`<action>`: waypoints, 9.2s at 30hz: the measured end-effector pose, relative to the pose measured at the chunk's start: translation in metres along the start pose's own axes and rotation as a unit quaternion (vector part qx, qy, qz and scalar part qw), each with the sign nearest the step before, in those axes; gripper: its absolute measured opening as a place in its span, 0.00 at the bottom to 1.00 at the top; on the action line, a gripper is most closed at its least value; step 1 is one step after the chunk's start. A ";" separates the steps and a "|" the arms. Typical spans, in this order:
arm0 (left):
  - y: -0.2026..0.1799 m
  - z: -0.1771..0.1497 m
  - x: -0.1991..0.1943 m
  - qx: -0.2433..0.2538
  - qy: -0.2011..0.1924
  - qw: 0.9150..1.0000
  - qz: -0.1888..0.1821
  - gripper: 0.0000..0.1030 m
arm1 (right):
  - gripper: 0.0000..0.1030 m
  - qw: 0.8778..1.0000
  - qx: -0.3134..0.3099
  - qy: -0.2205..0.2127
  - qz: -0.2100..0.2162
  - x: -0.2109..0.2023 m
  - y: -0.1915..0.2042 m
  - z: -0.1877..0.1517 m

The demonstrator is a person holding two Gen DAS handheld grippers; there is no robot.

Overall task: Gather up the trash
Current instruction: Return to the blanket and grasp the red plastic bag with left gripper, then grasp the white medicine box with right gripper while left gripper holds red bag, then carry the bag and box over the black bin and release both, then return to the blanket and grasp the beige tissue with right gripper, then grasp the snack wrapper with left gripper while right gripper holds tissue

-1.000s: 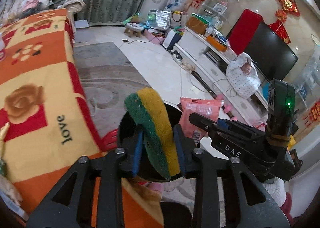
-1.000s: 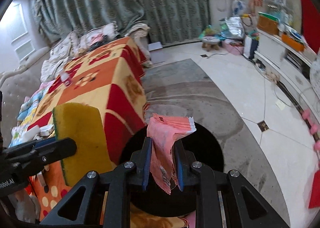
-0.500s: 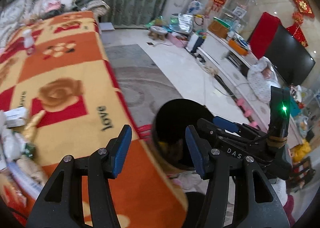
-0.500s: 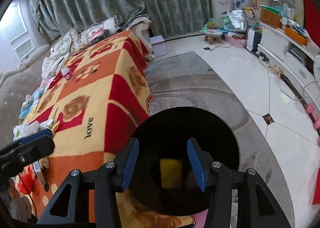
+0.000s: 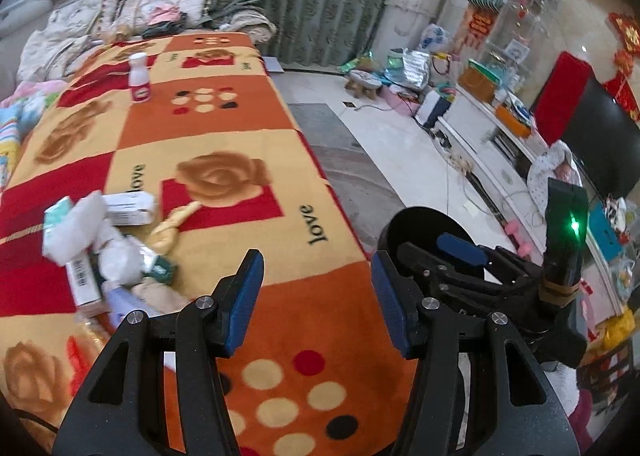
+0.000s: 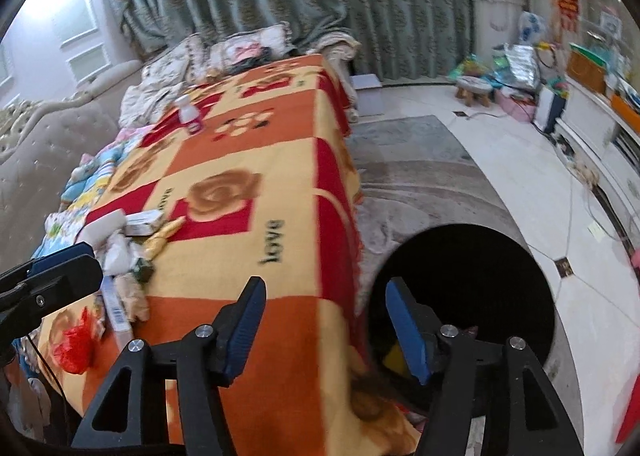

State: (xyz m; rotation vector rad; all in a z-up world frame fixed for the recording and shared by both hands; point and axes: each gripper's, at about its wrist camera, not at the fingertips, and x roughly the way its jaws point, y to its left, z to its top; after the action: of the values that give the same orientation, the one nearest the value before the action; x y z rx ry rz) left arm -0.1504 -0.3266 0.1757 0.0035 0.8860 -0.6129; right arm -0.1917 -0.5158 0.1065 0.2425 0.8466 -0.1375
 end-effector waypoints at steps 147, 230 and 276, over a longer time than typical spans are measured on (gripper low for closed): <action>0.009 -0.019 0.051 0.059 0.049 0.997 -0.007 0.30 | 0.44 0.997 -0.039 0.036 0.059 0.015 0.030 -0.020; 0.192 -0.082 -0.025 -0.078 0.056 0.986 0.133 0.54 | 0.58 0.978 -0.102 0.115 0.142 0.078 0.159 -0.024; 0.147 -0.072 0.003 -0.056 0.053 0.995 0.061 0.13 | 0.28 0.976 -0.117 0.072 0.170 0.053 0.158 -0.029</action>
State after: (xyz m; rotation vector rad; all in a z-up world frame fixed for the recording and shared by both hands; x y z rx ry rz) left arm -0.1268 -0.1887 0.0914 -0.0102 1.0145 -0.4510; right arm -0.1439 -0.3569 0.0730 0.1743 0.9444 0.3029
